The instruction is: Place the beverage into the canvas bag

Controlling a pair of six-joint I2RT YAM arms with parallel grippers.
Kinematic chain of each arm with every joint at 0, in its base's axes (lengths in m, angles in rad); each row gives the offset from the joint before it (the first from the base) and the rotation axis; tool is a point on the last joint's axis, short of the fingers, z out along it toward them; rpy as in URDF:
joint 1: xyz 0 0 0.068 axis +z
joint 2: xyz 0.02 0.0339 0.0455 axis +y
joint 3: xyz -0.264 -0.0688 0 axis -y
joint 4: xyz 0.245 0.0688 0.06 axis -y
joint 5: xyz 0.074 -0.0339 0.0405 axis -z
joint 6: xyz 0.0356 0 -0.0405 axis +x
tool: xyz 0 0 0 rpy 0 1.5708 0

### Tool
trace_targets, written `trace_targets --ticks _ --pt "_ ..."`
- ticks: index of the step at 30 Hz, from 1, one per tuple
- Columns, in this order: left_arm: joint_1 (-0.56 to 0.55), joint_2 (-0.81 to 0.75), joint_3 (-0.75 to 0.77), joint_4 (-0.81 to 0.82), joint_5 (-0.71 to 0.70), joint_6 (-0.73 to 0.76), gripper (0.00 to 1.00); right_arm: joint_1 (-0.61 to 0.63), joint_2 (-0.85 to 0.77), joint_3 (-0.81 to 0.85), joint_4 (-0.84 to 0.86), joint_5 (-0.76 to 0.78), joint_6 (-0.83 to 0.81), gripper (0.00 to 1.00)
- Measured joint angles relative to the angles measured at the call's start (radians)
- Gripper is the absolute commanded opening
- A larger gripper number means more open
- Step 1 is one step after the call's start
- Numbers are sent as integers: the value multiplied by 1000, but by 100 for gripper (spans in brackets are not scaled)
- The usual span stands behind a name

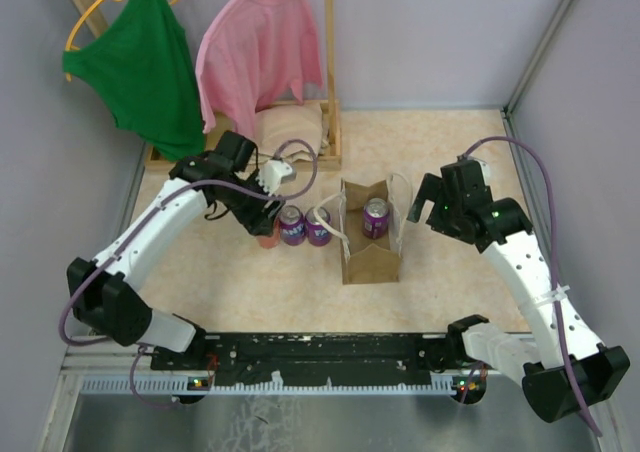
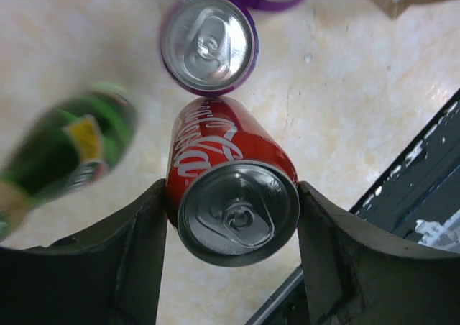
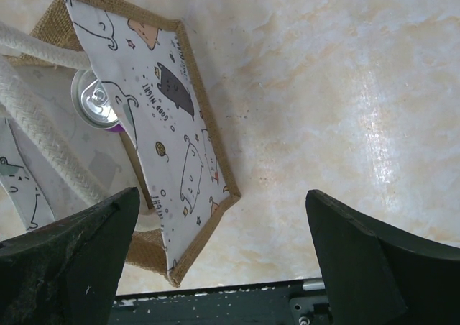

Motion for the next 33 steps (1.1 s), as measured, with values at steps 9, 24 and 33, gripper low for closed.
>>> trace_targets --ticks 9,24,33 --pt "0 56 516 6 10 -47 0 0 0 -3 3 -2 0 99" --pt "-140 264 719 150 146 -175 0 0 3 -7 16 -9 3 99" --pt "-299 319 692 91 214 -108 0 0 -14 -19 13 -8 24 99"
